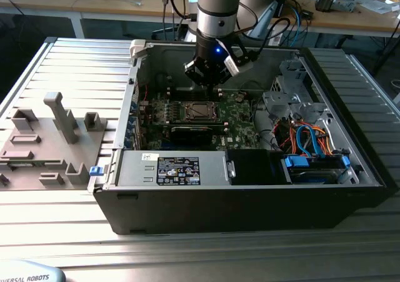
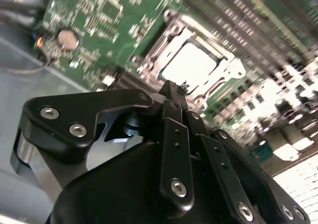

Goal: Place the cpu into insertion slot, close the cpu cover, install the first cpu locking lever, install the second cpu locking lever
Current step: 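Install the second cpu locking lever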

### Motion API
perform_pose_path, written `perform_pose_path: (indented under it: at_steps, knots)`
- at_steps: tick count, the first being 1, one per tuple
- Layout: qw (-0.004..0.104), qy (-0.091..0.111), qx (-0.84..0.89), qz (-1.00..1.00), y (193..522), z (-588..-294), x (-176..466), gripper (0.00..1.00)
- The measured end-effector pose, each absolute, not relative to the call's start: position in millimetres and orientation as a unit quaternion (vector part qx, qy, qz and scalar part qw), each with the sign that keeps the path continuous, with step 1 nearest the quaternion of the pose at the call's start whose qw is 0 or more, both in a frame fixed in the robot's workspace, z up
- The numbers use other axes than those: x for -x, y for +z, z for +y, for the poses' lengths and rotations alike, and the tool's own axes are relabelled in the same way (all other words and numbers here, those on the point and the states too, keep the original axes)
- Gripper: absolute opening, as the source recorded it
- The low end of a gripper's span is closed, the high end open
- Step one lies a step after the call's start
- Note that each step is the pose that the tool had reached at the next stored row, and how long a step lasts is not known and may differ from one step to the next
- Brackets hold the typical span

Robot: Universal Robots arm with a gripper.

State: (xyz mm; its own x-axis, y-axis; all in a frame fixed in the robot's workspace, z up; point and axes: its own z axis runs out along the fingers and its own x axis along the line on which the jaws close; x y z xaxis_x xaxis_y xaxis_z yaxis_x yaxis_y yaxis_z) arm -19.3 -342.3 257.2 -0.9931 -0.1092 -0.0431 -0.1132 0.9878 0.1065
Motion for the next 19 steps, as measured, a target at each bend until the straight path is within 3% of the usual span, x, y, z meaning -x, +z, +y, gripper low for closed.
perform_pose_path:
  at_steps: [4, 19]
  knots:
    - [0.02, 0.074, 0.055, 0.996, 257.3, -343.3, 19.3, 0.11]
    - [0.02, 0.074, 0.055, 0.996, 256.9, -349.1, 18.0, 0.11]
